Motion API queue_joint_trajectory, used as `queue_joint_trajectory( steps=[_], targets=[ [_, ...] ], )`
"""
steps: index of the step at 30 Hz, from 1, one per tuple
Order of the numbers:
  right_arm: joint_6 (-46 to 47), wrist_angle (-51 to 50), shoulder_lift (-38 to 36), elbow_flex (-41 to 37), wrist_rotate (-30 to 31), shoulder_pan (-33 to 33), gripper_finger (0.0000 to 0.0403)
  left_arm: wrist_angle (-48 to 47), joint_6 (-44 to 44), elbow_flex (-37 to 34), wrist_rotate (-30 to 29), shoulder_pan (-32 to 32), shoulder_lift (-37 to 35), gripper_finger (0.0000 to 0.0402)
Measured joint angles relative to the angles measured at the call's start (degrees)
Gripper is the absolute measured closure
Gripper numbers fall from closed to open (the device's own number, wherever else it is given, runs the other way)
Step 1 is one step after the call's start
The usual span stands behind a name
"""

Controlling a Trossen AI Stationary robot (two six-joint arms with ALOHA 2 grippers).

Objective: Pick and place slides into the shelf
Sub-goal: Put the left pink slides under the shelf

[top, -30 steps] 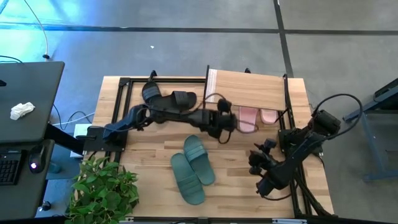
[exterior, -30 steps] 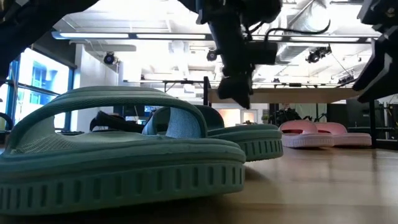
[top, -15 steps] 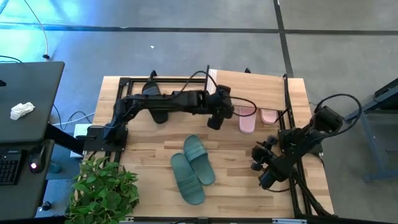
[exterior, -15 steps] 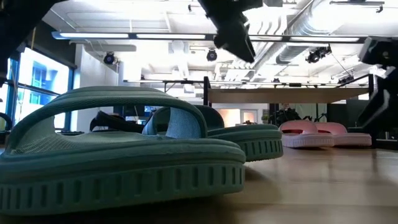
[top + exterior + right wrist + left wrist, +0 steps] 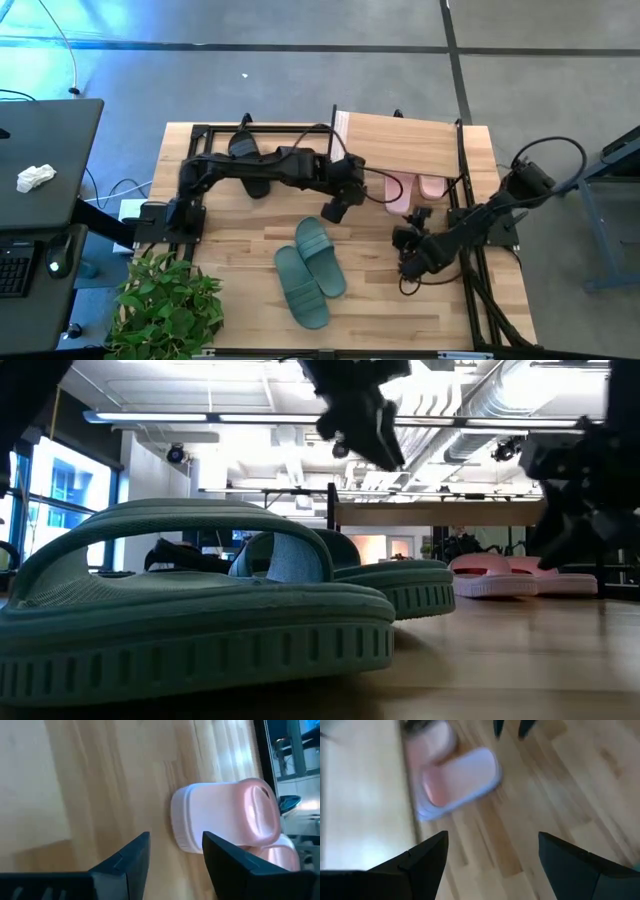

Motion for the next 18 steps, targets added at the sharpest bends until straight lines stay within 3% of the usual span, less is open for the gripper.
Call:
queue_joint_trajectory(
  steps=[8, 18],
  targets=[
    [-11.4, 5.7, 0.0, 0.0, -3.4, -6.6, 0.0231, 11.1, -0.3, -12.6, -1.1, 0.9, -9.4, 0.0112],
    [-21.4, 9.7, 0.0, 0.0, -7.1, -14.3, 0.0231, 15.4, -1.4, -24.2, -2.8, 2.6, -16.6, 0.0112]
  ],
)
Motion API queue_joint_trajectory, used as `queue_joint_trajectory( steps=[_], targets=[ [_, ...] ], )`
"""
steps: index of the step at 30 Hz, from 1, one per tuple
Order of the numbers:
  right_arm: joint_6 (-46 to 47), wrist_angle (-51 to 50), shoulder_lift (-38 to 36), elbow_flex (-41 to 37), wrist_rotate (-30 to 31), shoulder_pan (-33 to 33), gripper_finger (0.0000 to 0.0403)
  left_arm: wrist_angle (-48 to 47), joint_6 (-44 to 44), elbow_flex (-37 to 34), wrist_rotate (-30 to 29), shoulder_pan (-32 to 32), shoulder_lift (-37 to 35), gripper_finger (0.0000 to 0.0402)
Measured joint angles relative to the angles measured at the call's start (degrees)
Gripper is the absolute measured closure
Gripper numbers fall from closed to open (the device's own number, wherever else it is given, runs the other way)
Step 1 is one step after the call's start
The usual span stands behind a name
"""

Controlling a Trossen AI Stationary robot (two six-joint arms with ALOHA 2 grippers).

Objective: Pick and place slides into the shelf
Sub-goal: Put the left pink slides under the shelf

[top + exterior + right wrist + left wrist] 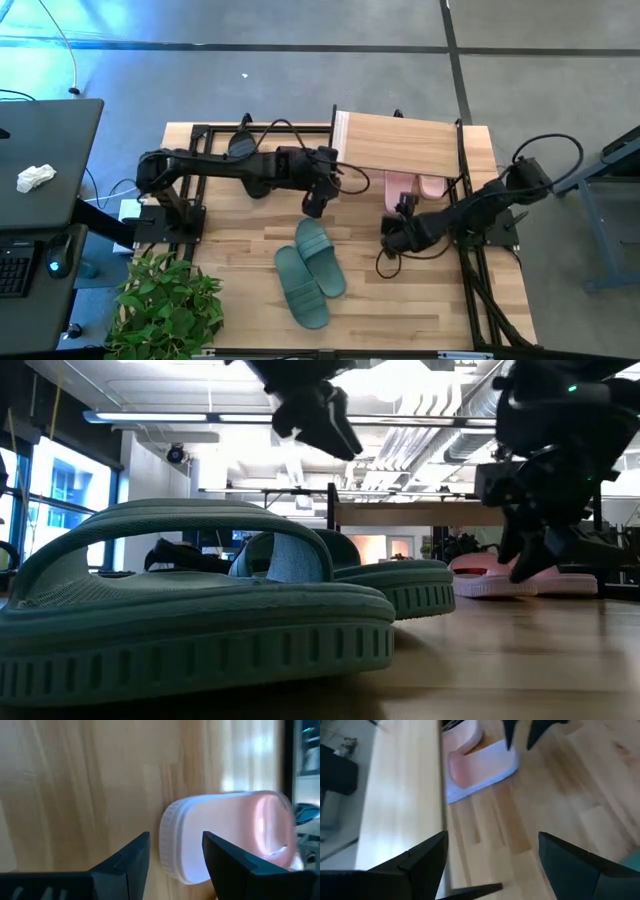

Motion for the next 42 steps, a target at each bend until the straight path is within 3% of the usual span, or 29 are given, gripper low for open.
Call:
queue_joint_trajectory(
  steps=[10, 21, 29, 42],
  targets=[
    [-4.2, 1.2, 0.1, 0.0, -4.8, -5.0, 0.0239, 0.3, -0.1, -4.2, -1.9, 0.4, -1.1, 0.0112],
    [-4.6, 1.7, 0.1, 0.0, -9.2, -10.3, 0.0313, 0.6, -0.1, -4.1, -2.5, 0.4, -1.1, 0.0112],
    [-4.0, 2.4, 0.2, 0.0, -8.7, -12.1, 0.0393, 0.1, 0.0, -4.1, -3.0, 0.4, -1.1, 0.0112],
    [-4.9, -1.7, 0.2, -0.1, -3.6, -12.2, 0.0401, 0.0, -0.1, -4.1, -3.1, 0.4, -1.1, 0.0112]
  ],
)
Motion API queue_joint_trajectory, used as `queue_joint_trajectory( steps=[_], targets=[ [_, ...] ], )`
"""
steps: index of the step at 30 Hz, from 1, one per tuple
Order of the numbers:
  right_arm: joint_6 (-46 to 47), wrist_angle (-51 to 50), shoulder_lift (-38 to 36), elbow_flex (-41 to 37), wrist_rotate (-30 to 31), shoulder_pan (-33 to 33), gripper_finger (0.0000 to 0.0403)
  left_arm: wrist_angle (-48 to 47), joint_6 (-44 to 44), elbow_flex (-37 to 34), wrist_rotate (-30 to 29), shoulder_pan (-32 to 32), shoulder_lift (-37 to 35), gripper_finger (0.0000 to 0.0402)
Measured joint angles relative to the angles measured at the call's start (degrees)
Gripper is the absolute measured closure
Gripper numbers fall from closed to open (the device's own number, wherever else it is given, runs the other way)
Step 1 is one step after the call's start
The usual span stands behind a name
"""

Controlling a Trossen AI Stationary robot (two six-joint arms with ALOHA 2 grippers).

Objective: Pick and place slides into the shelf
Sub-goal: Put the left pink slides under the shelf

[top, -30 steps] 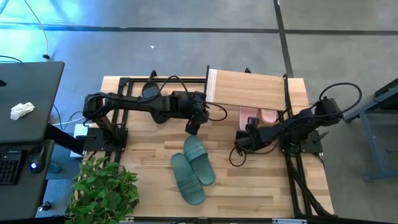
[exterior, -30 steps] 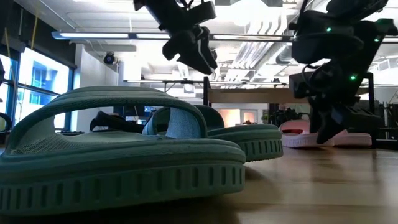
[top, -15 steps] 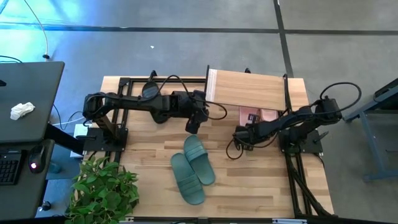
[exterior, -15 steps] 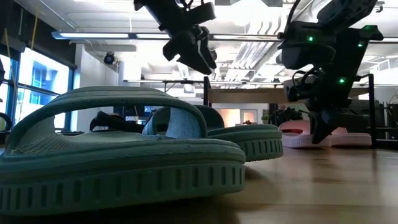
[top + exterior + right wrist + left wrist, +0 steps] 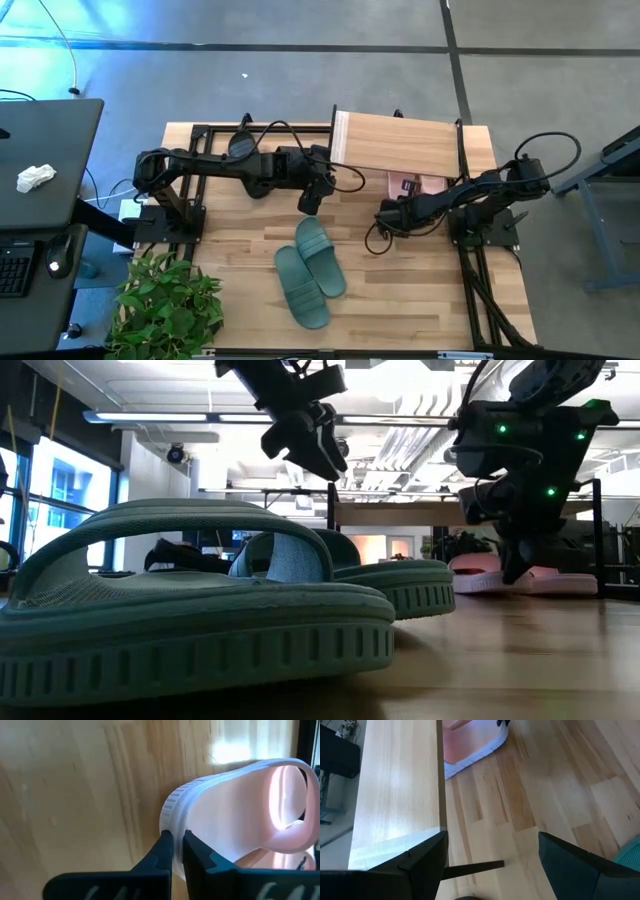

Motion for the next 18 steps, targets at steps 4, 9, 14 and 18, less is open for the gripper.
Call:
queue_joint_trajectory(
  steps=[4, 9, 14, 18],
  targets=[
    [-2.5, 0.1, 0.0, 0.0, 0.0, -1.1, 0.0402, 0.0, 0.0, 0.0, 0.0, 0.0, 0.0, 0.0112],
    [-5.8, 2.0, 0.0, 0.0, 0.4, -4.4, 0.0402, 0.2, -0.3, 0.0, 0.0, 0.0, 0.0, 0.0112],
    [-8.3, 2.7, 0.0, 0.0, 0.4, -7.2, 0.0402, 0.2, -1.1, 0.0, 0.1, 0.0, 0.0, 0.0112],
    [-10.3, 3.5, 0.0, 0.0, 0.0, -8.5, 0.0403, 0.2, -1.3, 0.0, 0.1, 0.0, 0.0, 0.0112]
  ],
)
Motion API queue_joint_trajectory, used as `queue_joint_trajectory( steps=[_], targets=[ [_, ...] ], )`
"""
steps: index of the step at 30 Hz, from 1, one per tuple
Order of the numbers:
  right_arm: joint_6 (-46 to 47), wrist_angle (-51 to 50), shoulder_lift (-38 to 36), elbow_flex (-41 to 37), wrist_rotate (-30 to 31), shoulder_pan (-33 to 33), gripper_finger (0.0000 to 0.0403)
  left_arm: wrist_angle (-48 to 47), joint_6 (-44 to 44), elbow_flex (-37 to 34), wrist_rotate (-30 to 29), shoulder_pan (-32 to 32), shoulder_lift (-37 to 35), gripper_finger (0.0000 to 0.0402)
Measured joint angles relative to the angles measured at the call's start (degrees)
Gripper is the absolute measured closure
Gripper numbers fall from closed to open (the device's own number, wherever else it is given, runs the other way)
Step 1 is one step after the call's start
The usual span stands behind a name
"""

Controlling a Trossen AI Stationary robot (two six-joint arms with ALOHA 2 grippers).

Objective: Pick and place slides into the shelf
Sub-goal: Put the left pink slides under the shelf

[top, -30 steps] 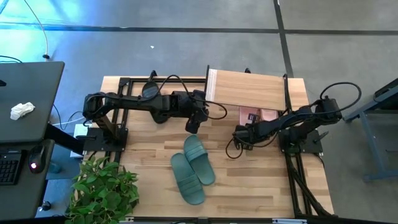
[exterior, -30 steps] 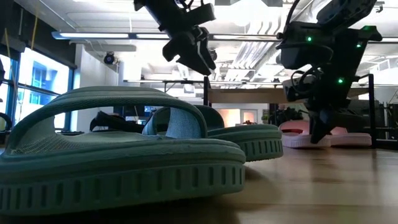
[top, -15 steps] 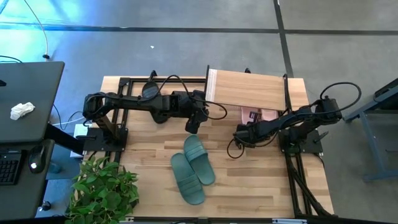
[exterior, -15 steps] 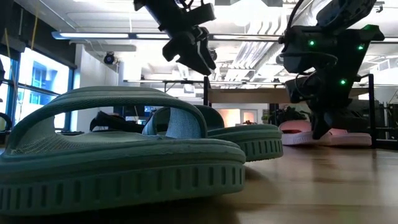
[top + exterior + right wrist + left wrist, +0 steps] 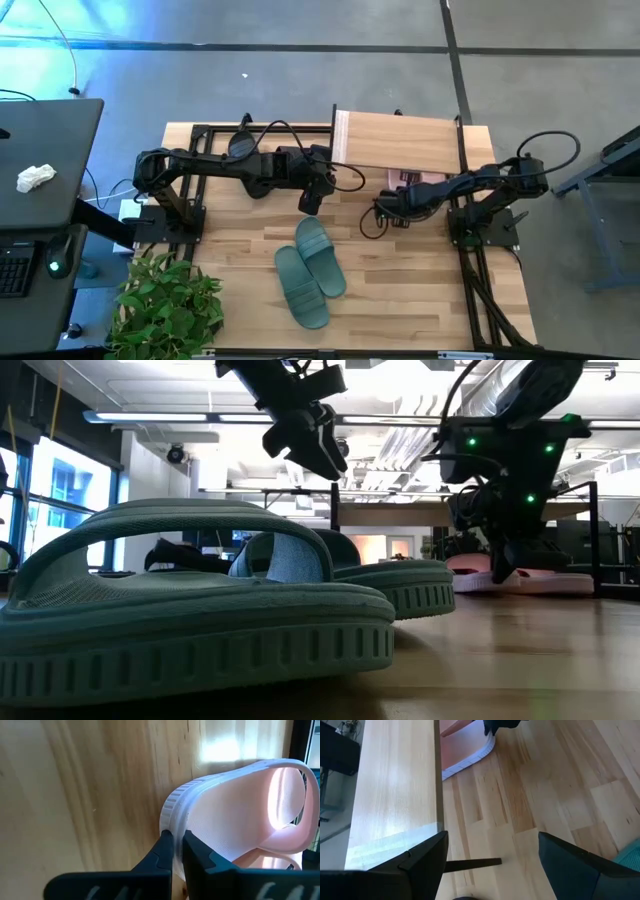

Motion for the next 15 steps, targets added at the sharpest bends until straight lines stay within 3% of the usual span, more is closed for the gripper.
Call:
queue_joint_trajectory(
  steps=[15],
  targets=[
    [-1.2, 0.5, 0.0, 0.0, -0.1, -0.7, 0.0403, 0.0, -0.2, 0.0, 0.0, 0.0, 0.0, 0.0112]
  ],
)
